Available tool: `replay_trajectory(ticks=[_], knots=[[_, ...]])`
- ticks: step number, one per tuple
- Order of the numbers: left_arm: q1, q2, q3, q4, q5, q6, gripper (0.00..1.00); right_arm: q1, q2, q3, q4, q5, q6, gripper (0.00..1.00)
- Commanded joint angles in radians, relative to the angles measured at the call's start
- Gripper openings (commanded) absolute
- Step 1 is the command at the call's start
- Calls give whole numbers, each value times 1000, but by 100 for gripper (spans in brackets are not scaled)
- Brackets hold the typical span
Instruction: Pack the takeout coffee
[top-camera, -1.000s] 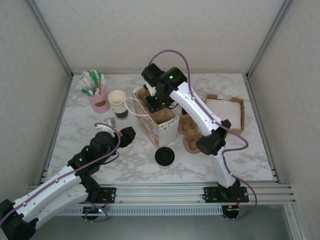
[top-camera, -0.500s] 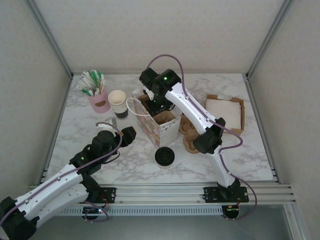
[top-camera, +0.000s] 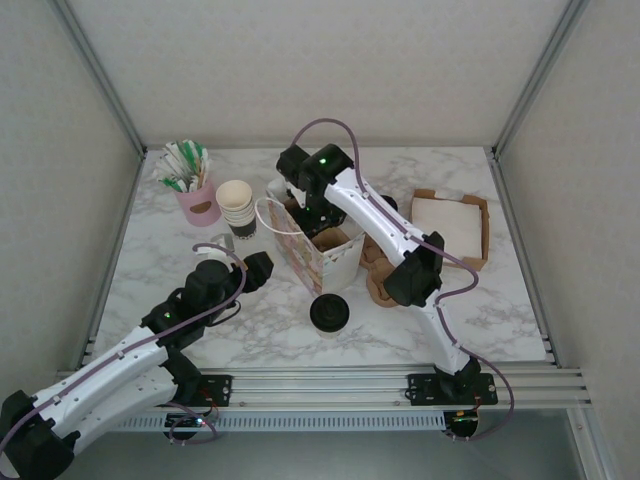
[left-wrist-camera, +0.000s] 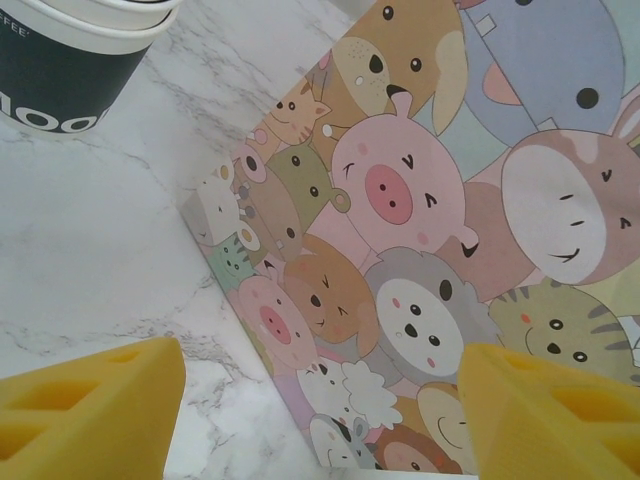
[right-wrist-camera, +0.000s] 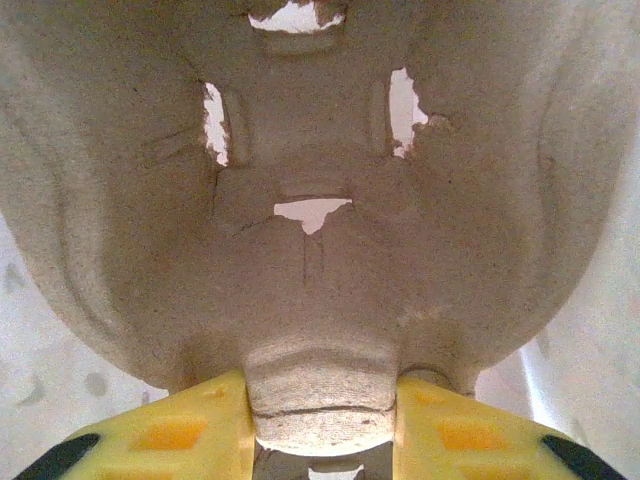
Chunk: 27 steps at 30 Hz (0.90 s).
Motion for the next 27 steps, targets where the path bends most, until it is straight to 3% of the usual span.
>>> replay_trajectory(ticks=[1, 20, 27], knots=[[12, 3, -16, 21, 0, 12, 73, 8, 25, -34, 14, 16, 1, 35], [21, -1, -34, 30, 4, 7, 73, 17, 25, -286, 213, 32, 45, 37], [21, -4, -39, 35, 12, 6, 73, 17, 16, -351, 270, 49, 71, 42]])
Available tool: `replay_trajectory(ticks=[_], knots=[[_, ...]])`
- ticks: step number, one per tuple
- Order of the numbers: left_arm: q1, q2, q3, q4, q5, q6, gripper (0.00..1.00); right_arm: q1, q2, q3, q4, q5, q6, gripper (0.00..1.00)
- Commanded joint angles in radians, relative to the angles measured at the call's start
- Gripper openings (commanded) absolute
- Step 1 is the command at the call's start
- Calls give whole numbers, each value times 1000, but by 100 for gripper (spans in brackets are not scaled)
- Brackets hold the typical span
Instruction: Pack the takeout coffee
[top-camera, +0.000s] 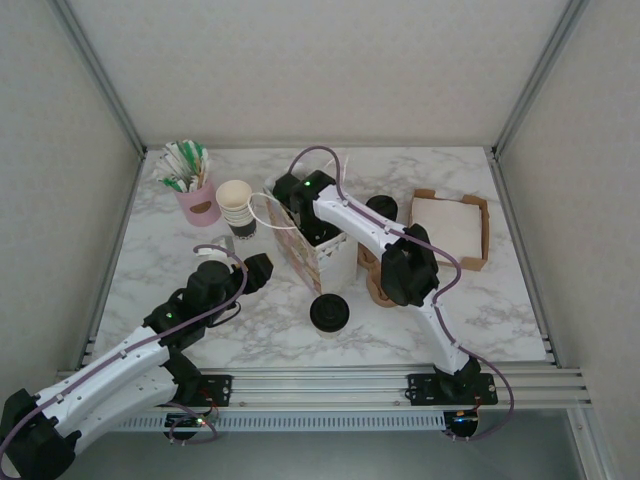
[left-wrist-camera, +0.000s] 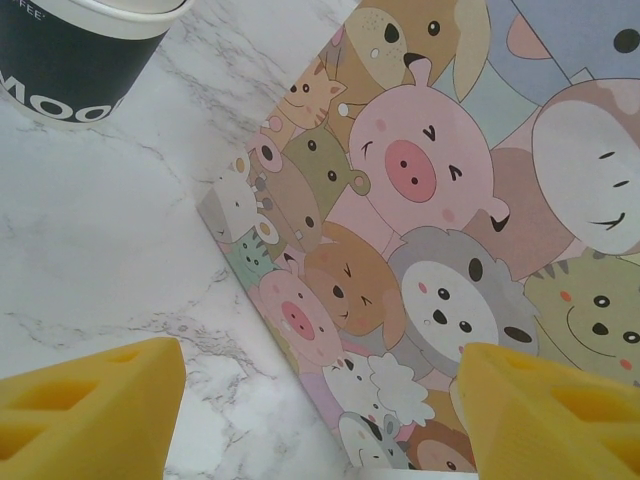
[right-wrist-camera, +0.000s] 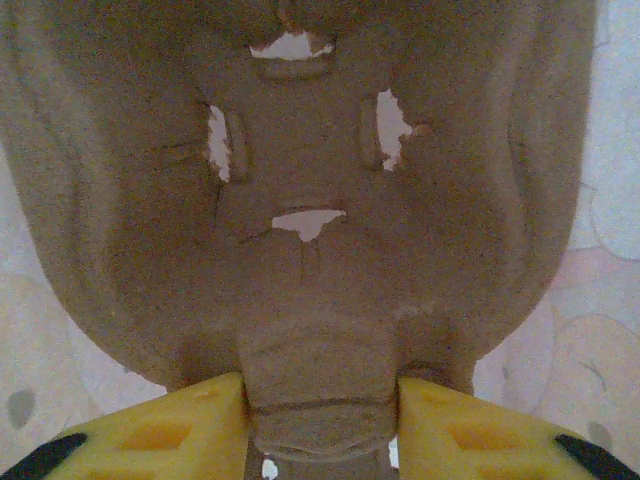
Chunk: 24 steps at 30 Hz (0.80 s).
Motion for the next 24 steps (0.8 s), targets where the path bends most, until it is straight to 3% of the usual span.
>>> replay_trajectory(ticks=[1, 3, 24], knots=[[10, -14, -18, 25, 9, 7, 73, 9, -11, -27, 25, 29, 33, 45], [10, -15, -21, 26, 7, 6, 73, 9, -28, -33, 32, 34, 40, 51], [12, 74, -7, 114, 21, 3, 73, 7, -201, 80, 20, 35, 57, 74]])
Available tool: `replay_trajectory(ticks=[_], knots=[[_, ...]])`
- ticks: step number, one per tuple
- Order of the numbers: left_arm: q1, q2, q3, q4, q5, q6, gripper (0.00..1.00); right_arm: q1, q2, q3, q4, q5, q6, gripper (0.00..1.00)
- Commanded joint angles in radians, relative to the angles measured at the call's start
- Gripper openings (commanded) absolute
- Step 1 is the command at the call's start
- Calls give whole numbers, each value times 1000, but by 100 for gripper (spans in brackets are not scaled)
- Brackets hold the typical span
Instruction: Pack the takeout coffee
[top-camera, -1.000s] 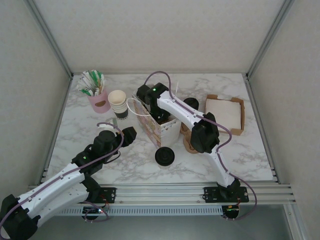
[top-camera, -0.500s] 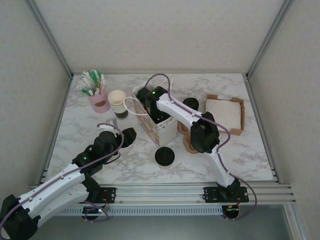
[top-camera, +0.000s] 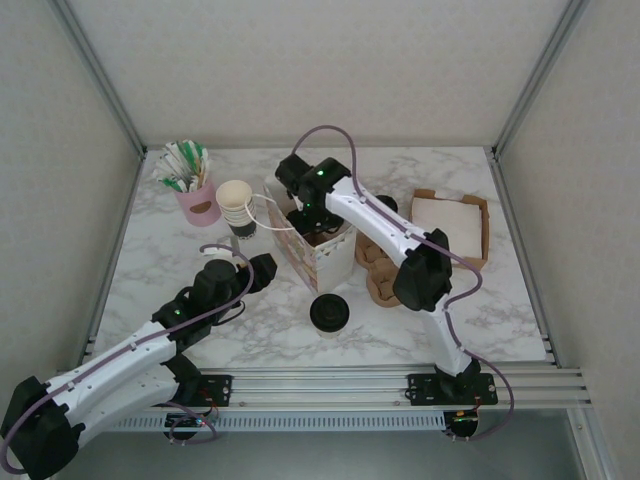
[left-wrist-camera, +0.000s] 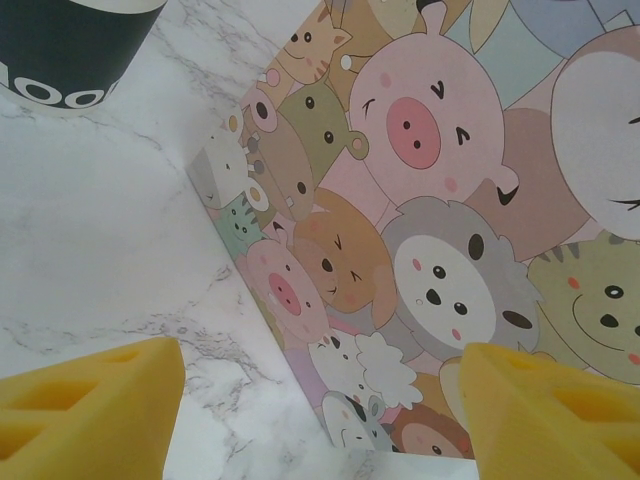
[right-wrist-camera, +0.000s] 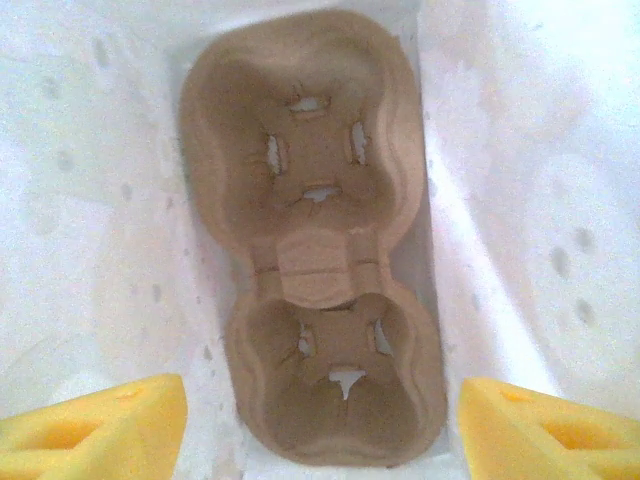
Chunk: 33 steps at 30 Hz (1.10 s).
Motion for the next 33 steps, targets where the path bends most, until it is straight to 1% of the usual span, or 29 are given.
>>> replay_trajectory(ticks=[1, 6, 9, 13, 18, 22, 28, 30, 33], knots=[[9, 1, 23, 27, 13, 5, 73, 7, -84, 29, -11, 1, 11, 76], [9, -13, 42, 20, 12, 8, 73, 7, -158, 23, 11, -15, 5, 82], [10, -36, 54, 16, 7, 10, 74, 7, -212, 4, 39, -12, 1, 89], [6, -86, 70, 3, -6, 19, 79, 7, -296, -44, 89, -3, -7, 99], [4, -158, 98, -16, -15, 30, 90, 7, -421, -134, 167, 2, -22, 99], [3, -202, 104, -24, -10, 46, 99, 7, -543, -256, 267, -4, -39, 99], [-1, -225, 128, -70, 35, 80, 100, 6, -738, -480, 383, -6, -61, 99], [-4, -229, 139, -95, 49, 90, 100, 7, -815, -567, 409, -27, -68, 99], [-8, -236, 127, -115, 63, 88, 100, 5, -923, -693, 443, -21, -40, 99]])
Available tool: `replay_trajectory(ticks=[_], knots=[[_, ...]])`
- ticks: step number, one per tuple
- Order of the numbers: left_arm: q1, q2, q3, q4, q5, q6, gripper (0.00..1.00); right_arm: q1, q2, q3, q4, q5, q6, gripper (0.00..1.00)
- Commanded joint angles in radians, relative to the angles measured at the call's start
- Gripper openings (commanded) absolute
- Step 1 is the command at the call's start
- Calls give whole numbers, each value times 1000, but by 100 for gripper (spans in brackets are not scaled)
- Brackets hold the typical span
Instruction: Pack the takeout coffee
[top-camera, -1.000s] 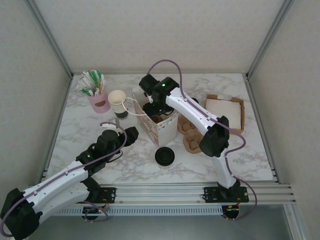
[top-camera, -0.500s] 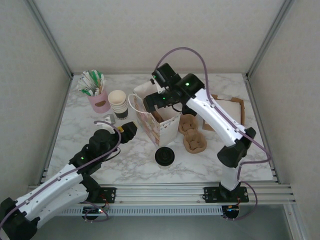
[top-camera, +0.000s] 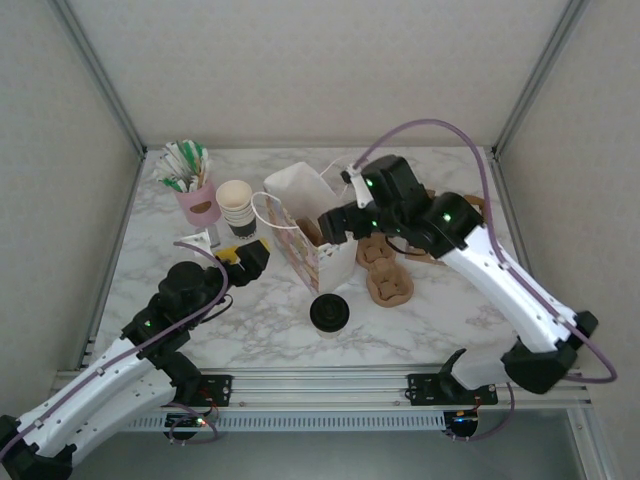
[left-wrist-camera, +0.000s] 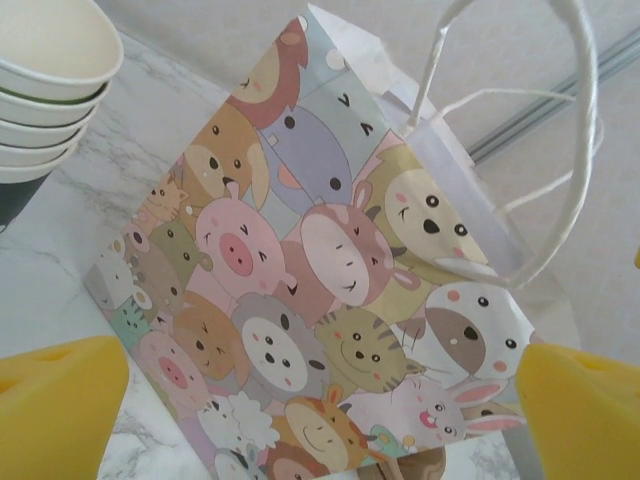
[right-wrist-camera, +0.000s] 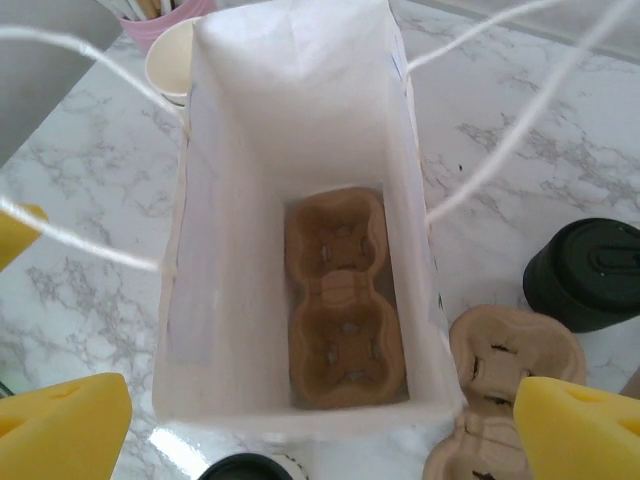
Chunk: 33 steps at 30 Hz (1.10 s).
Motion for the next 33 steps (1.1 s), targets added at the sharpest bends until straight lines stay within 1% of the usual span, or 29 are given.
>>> replay_trajectory(ticks=[1, 5, 8, 10, 12, 15, 18, 21, 25, 27, 30, 33], knots=[[-6, -15, 10, -48, 40, 20, 100, 6, -113, -127, 83, -8, 10, 99], [-7, 45, -10, -50, 43, 15, 100, 3, -228, -307, 136, -43, 23, 99], [-4, 137, 9, -46, 28, 10, 100, 4, -267, -417, 170, -63, 36, 99], [-2, 204, 31, -31, 39, 8, 99, 3, -285, -471, 188, -60, 49, 99], [1, 270, 55, -29, 40, 1, 97, 4, -308, -527, 219, -40, 68, 99], [7, 343, 57, 19, 62, 1, 95, -6, -346, -627, 292, -33, 78, 99], [21, 404, 52, 61, 65, -5, 90, -21, -348, -694, 359, -68, 75, 98], [44, 455, 42, 110, 75, -12, 85, -23, -301, -724, 405, -84, 71, 92], [75, 522, 47, 171, 95, -8, 78, -25, -205, -731, 455, -91, 94, 79], [87, 555, 60, 182, 97, 3, 77, -25, -167, -734, 491, -103, 110, 74], [105, 596, 85, 199, 102, 18, 75, -25, -101, -712, 506, -80, 141, 67], [119, 622, 101, 220, 88, 33, 74, -25, -57, -709, 537, -71, 172, 63]])
